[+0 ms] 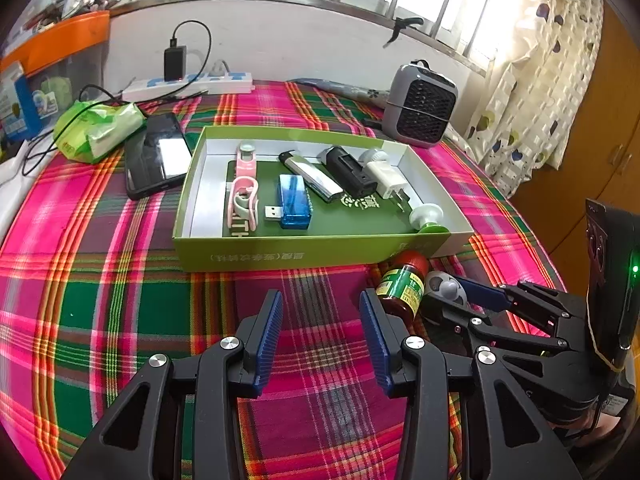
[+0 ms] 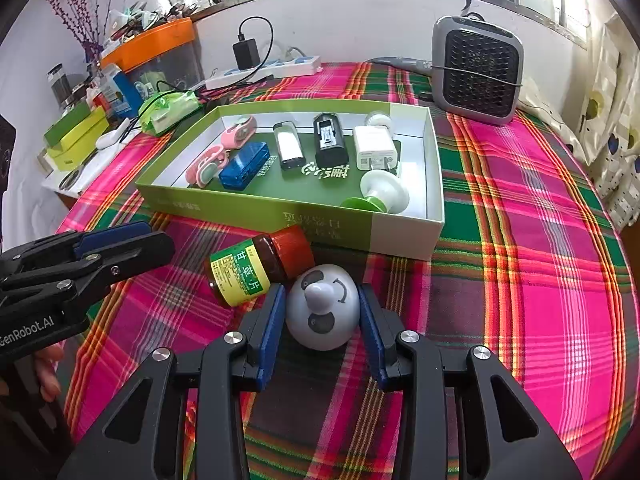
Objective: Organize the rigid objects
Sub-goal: 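Grasp white round toy with right tool while left tool grasps red-lidded brown jar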
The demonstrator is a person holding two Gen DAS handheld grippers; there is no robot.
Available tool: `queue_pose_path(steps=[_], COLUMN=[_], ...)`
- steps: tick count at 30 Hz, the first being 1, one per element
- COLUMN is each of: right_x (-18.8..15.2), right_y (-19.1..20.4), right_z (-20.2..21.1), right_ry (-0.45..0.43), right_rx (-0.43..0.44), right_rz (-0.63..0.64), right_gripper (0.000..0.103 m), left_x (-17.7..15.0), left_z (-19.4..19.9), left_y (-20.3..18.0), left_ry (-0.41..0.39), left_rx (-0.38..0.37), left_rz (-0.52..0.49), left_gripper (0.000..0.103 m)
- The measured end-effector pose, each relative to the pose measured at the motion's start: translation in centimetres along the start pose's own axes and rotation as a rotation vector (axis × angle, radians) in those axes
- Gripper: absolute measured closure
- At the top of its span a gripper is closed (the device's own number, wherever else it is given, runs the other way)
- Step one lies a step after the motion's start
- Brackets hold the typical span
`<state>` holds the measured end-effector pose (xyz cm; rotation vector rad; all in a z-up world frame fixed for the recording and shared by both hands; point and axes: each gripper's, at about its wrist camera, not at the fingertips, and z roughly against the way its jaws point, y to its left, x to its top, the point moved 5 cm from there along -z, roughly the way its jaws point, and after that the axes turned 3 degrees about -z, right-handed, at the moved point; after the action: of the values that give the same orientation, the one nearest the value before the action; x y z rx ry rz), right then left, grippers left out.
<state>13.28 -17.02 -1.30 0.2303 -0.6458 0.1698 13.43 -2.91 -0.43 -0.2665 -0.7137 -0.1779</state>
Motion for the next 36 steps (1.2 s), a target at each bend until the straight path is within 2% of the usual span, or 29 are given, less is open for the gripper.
queue_pose_path(steps=[6,17,20,36], right_x=[-0.1,0.0,0.1,-0.3], right_y=[-0.2,-0.7,-0.8,-2.8], right_z=[0.2,1.1,1.3,2.4], right_ry=[-0.006,-0.028,-0.036,-0.058], right_rx=[-0.015,-0.002,0.004,-0.025], right_rz=[0.001,-0.008,-0.011,-0.057], right_gripper=[0.065,0.073,0.075,0.076], left_x=[0.3,0.6,0.7,0.6], left_z=[-0.2,-0.7,-1.0,-2.7], left_y=[-0.5,-2.7,-3.2,-5.5], left_ry=[0.008,0.033,0.041,0.096], left_rx=[-0.016,-0.083,-0.082,-0.119], left_rz=[-0.006,-0.046,-0.065,-0.125], left_gripper=[0.064,0.064,0.064,0.064])
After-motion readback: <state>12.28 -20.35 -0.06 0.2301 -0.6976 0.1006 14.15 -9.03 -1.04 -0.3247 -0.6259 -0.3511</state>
